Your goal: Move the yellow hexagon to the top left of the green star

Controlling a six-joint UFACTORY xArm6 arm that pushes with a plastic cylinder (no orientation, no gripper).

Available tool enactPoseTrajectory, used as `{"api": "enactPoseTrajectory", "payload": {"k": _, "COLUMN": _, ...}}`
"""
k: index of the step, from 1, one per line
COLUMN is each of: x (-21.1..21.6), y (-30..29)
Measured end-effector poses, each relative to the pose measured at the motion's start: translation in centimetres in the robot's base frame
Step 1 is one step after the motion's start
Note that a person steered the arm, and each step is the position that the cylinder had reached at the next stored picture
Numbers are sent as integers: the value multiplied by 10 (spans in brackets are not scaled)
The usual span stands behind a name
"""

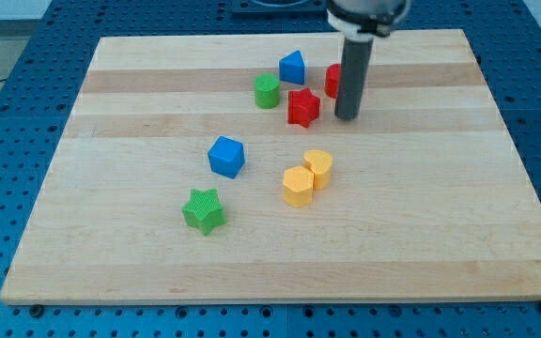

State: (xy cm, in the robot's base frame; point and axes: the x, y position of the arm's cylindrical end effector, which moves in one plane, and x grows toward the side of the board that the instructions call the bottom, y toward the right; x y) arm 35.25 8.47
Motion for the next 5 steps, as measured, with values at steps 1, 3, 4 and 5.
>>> {"api": "enactPoseTrajectory", "payload": {"k": 1, "x": 4, "y": -31}}
{"api": "enactPoseTrajectory", "payload": {"k": 3, "x": 20, "y": -50}}
{"api": "enactPoseTrajectory", "payload": {"k": 4, "x": 82, "y": 5}}
{"api": "enactPoseTrajectory", "payload": {"k": 5, "x": 140, "y": -27}}
